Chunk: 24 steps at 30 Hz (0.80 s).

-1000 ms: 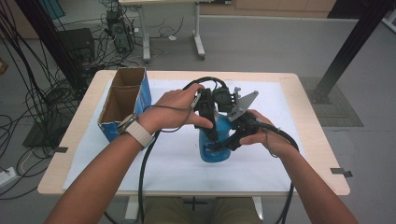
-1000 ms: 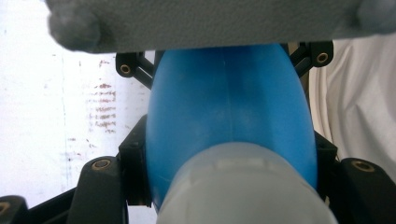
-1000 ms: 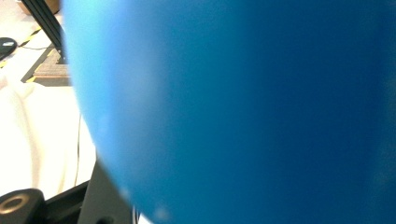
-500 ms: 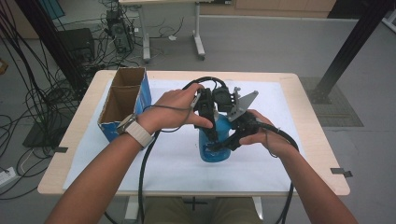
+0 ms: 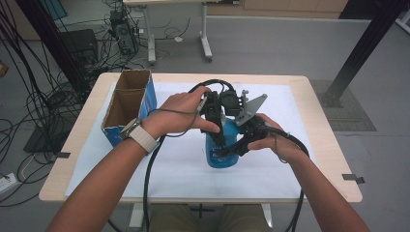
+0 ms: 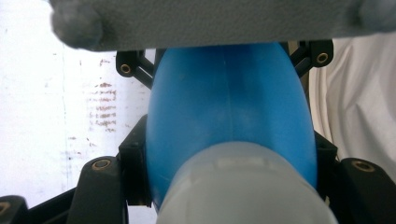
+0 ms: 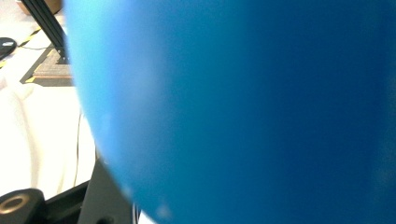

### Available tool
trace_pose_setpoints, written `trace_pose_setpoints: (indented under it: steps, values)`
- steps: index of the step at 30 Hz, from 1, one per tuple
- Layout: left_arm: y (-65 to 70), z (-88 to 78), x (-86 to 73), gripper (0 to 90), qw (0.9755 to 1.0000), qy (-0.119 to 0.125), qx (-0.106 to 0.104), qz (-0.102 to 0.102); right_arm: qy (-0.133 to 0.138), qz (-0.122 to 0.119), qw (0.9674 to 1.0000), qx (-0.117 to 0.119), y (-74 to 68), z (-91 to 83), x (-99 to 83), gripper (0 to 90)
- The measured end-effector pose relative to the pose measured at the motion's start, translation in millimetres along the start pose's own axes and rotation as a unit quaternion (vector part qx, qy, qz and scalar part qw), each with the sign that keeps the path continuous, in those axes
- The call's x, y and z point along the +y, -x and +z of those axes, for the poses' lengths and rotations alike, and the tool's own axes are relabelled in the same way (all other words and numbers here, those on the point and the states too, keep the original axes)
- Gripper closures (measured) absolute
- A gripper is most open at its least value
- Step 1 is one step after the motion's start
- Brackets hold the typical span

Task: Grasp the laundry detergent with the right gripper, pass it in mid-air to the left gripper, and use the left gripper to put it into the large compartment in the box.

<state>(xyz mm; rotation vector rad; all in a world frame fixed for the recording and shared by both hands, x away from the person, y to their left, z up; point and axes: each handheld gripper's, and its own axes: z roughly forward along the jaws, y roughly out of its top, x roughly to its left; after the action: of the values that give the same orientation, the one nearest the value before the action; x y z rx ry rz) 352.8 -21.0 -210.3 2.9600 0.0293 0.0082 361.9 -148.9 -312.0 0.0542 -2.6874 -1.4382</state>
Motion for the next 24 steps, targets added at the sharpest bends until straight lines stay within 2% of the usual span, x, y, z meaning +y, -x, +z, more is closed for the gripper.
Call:
trace_pose_setpoints:
  steps: [24]
  values:
    - [-0.3,0.1,-0.3,37.8,1.0,-0.003,0.002,0.001,0.0,-0.001,1.0,-0.001,-0.1,0.6,0.2,43.6]
